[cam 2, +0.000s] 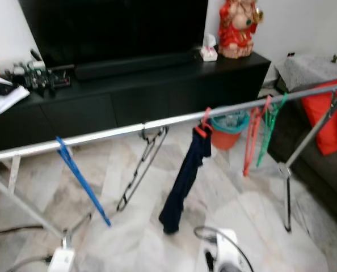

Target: Hang hanger

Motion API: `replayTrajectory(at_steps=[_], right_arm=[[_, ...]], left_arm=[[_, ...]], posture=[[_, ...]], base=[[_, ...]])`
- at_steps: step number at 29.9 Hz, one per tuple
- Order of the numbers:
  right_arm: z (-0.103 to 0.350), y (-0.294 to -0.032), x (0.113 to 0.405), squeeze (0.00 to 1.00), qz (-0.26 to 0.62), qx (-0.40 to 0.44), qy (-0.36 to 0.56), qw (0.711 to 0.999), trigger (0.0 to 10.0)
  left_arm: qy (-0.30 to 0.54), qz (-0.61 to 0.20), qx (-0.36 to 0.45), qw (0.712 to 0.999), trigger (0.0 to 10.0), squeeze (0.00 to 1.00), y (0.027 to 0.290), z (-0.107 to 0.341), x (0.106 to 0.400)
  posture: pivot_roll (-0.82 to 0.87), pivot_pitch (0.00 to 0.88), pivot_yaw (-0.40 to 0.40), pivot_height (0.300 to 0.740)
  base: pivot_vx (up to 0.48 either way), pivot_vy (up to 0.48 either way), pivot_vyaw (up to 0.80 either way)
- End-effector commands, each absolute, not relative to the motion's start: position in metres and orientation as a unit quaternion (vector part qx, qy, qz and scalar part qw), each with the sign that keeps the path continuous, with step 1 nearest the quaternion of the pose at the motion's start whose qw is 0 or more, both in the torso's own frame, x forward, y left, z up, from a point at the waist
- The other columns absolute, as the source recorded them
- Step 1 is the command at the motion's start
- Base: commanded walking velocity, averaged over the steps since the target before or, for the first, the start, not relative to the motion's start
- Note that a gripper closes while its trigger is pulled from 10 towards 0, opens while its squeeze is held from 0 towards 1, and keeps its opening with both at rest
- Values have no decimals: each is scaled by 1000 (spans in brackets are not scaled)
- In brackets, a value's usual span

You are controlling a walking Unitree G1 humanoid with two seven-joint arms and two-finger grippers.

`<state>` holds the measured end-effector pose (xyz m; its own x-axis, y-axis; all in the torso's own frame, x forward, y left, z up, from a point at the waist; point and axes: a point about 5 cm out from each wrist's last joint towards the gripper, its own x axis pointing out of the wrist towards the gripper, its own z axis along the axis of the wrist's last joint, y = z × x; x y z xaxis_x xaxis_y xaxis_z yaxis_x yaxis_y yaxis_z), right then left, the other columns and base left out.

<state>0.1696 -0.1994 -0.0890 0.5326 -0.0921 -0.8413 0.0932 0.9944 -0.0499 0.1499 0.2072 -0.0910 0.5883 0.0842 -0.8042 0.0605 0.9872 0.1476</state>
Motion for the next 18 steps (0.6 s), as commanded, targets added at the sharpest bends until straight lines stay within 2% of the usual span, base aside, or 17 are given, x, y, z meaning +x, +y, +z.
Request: replayTrajectory(at_steps=[1,15,18], right_arm=[[-87,-192,176,0,-48,7,473,880,10000],[-87,-193,177,0,-48,6,473,880,10000],[-87,-193,177,0,-48,5,473,880,10000]], left_arm=[[453,8,99,886,10000,0,215,-90,151],[460,4,98,883,10000,0,213,-92,147],[461,5,97,882,10000,0,213,-92,147]], posture=[[37,0,-21,740],[27,0,-25,740],[27,0,-25,740]], base=[[0,-390,0],[0,-391,0],[0,-235,0]])
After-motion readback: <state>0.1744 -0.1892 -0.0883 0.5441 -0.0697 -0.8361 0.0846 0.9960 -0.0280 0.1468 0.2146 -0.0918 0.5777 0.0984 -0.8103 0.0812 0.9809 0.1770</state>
